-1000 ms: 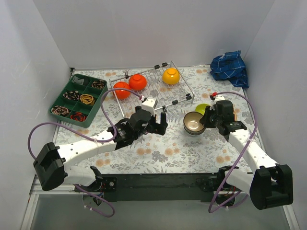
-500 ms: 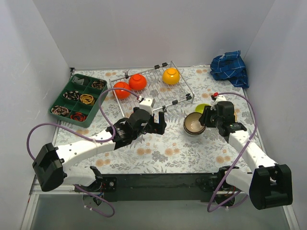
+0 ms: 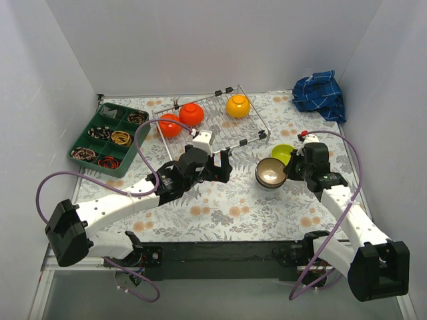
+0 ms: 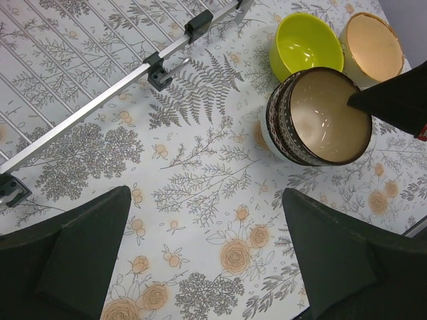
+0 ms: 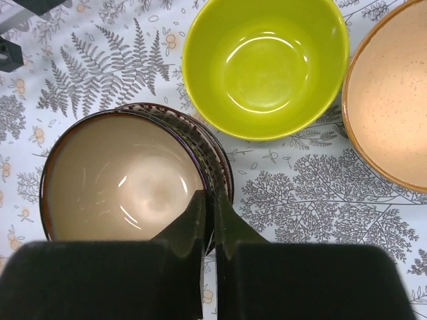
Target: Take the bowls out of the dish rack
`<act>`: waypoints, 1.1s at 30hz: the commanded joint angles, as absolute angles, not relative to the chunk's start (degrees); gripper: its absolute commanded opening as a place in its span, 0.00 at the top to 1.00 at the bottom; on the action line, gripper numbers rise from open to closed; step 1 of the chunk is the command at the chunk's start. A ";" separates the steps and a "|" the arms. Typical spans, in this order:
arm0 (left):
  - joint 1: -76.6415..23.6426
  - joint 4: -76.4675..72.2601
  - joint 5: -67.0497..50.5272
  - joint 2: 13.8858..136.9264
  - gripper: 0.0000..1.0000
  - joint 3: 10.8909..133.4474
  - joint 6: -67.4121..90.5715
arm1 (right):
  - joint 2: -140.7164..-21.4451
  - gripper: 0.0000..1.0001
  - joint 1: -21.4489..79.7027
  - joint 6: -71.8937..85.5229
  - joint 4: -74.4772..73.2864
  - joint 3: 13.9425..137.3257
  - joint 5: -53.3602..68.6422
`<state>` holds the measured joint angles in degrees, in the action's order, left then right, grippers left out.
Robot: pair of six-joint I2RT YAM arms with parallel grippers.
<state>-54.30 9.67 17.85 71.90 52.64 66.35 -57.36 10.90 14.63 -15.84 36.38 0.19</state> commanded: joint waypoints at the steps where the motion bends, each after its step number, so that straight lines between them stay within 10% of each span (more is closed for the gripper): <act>1: -53.62 10.63 18.72 71.10 0.02 55.02 65.74 | -56.34 0.97 10.90 16.17 -14.50 35.77 0.26; 8: -52.56 10.81 18.81 71.54 0.02 55.98 65.48 | -56.69 0.94 10.81 16.08 -13.54 34.45 -1.84; 23: -38.07 23.72 25.13 87.53 0.02 75.57 57.93 | -53.70 0.30 10.81 11.69 -20.65 46.84 7.99; 33: -31.56 18.64 38.85 100.98 0.02 84.02 28.85 | -51.94 0.18 10.81 7.66 -21.36 49.13 14.59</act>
<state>-33.08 21.69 33.32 98.59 81.49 44.51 -52.93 10.90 10.96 -20.51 46.72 11.11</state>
